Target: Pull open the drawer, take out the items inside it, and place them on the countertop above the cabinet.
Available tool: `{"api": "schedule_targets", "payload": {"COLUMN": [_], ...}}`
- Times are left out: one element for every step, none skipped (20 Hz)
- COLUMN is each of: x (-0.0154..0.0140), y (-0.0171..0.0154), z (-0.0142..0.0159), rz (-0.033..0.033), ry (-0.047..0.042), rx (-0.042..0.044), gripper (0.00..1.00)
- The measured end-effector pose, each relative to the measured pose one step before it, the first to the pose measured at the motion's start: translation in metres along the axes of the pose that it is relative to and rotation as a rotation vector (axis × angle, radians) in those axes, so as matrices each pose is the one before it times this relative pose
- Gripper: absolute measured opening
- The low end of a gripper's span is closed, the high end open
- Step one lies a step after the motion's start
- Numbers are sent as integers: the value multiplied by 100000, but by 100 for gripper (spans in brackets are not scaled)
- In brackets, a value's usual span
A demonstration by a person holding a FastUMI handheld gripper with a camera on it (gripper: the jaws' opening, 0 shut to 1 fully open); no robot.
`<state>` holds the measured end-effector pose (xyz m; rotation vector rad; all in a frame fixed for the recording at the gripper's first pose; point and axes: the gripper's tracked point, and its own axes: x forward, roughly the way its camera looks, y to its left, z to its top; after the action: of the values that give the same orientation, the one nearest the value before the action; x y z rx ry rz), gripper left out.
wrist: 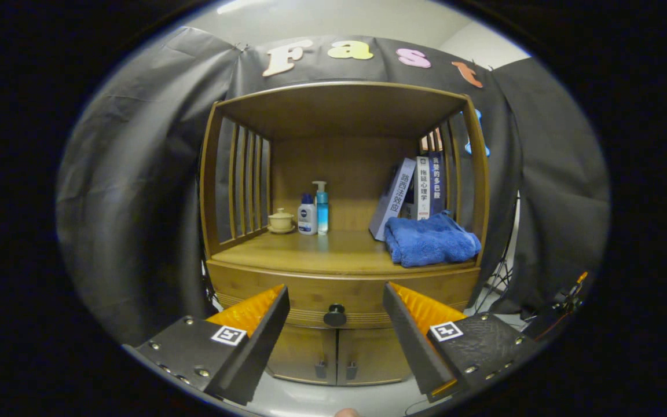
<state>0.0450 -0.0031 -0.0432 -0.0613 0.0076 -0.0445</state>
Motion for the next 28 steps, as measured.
{"api": "schedule_targets", "payload": {"x": [911,1033,1128,1260,1050,843,819,746,629,609,576,500,458,362,369,527,165,102,79,207,262,136,89,230,220,88,-1024,859], "y": [69,144,75,103,272,246,-104,-353,-83,30,110,230,174,42,120,197,-44,-161,102,216,163,-43,7,89,-22,-253,-1212,131], "z": [-680,-920,-791,-919,-1012,-800,-677,-715,-602,-835,-755,-839,-475,-396,-297,-212,34,42,148,-325,-420,-201,76,138,96,101,1085,-818], "rz": [-444,-179,-736,-10,395,599,-609,-956,-353,-262,179,392,118,310,172,492,-907,-472,570,78,-348,-743,57,87,9,-1680,-3673,-1544], "ry": [38,772,324,907,1940,1366,824,927,679,1331,1652,1892,699,802,762,-470,-1015,-1197,-1010,630,1681,708,-185,-1039,-530,-1323,-1280,-1104], "rx": [-691,-600,-427,-144,813,1371,1113,532,138,-173,-287,-222,632,1211,1539,1060,-185,-808,16,326,492,111,-1104,-210,-317,-1339,-3400,1280], "gripper": [99,100,99,99,99,100,100,100,100,100,100,100,100,100,100,100,92,83,75,67,67,67,68,68,68,68,68,60]}}
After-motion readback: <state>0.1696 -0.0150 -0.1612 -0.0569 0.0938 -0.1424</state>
